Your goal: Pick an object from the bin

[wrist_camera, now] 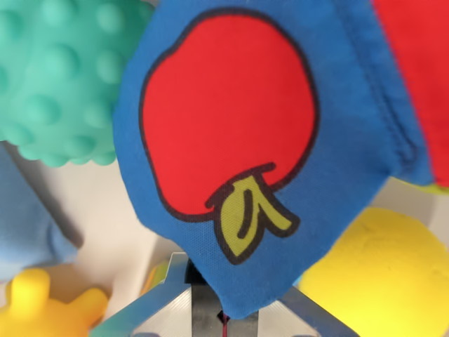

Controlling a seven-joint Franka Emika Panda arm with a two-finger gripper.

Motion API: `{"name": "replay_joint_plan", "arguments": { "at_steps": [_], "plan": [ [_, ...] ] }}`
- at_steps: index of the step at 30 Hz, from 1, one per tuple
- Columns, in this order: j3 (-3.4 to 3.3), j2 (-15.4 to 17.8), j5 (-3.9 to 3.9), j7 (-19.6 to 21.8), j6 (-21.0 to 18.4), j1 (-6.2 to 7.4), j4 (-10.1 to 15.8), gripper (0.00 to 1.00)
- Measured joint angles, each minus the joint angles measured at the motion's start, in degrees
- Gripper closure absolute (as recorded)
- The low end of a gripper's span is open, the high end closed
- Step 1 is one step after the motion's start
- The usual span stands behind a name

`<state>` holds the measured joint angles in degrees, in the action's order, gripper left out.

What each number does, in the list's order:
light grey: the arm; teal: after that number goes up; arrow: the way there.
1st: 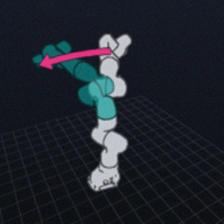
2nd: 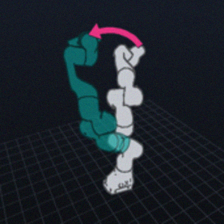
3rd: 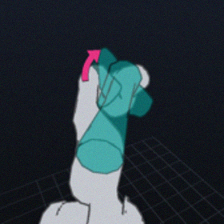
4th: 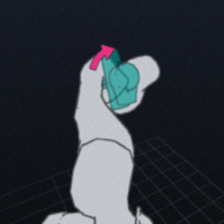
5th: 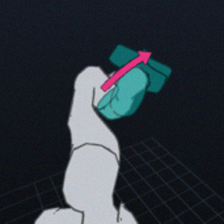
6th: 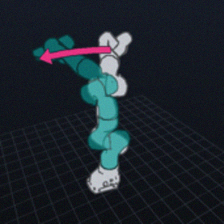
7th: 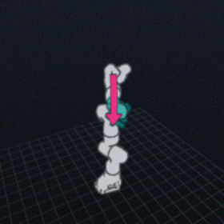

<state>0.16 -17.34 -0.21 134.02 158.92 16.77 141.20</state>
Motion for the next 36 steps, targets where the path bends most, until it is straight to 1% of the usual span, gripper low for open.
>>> {"name": "replay_joint_plan", "arguments": {
  "at_steps": [9, 20, 30, 36],
  "plan": [
    [0.00, 5.67, 0.00, 0.00, -5.06, 0.00, 0.61, 1.00],
    [0.00, 12.49, 0.01, 0.00, -11.93, 0.00, 0.61, 1.00],
    [0.00, 17.93, 0.05, 0.00, -18.49, 0.00, -0.47, 1.00],
    [0.00, 20.61, 0.07, 0.00, -22.23, 0.01, -1.54, 1.00]
  ]
}}
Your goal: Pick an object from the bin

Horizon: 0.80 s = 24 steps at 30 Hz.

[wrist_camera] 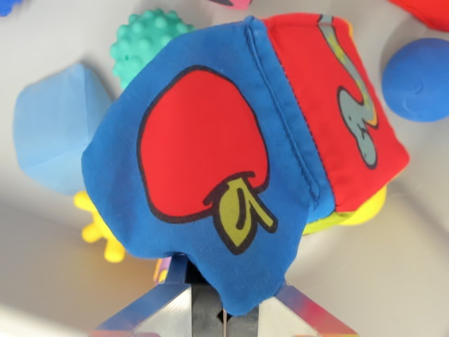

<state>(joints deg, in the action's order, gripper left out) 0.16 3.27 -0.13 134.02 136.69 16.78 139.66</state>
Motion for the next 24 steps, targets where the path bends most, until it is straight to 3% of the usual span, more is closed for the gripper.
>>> {"name": "replay_joint_plan", "arguments": {
  "at_steps": [24],
  "plan": [
    [0.00, 6.04, 0.04, 0.00, -10.54, 0.01, -4.34, 1.00]
  ]
}}
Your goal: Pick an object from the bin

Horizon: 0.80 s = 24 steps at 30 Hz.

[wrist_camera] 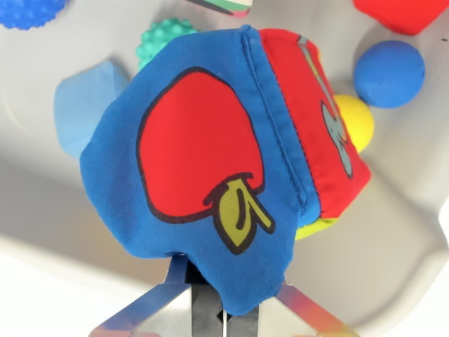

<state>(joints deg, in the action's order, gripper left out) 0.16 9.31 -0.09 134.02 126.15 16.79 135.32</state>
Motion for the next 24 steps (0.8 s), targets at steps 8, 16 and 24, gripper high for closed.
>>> {"name": "replay_joint_plan", "arguments": {
  "at_steps": [8, 16, 24],
  "plan": [
    [0.00, 0.59, 0.01, 0.00, -1.37, 0.00, -0.75, 1.00],
    [0.00, 0.67, 0.00, 0.00, -1.52, 0.00, -0.84, 1.00],
    [0.00, 0.67, 0.00, 0.00, -1.52, 0.00, -0.84, 1.00]
  ]
}}
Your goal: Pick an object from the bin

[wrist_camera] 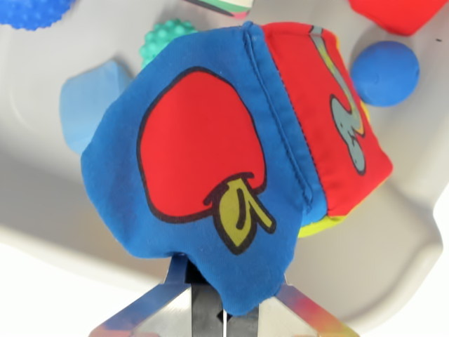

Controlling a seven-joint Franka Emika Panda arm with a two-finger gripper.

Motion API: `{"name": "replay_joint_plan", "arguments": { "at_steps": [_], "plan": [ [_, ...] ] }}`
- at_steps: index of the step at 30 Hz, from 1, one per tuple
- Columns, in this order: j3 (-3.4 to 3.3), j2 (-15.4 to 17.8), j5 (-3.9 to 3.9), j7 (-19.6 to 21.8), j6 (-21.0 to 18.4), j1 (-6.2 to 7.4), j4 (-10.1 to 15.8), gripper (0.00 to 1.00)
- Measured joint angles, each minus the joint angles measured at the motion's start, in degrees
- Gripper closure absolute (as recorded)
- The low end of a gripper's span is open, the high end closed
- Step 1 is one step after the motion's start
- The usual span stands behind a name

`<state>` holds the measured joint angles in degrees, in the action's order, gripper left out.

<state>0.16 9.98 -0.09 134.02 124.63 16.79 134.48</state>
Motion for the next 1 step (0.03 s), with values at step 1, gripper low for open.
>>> {"name": "replay_joint_plan", "arguments": {
  "at_steps": [1],
  "plan": [
    [0.00, 0.00, 0.00, 0.00, 0.00, 0.00, 0.00, 1.00]
  ]
}}
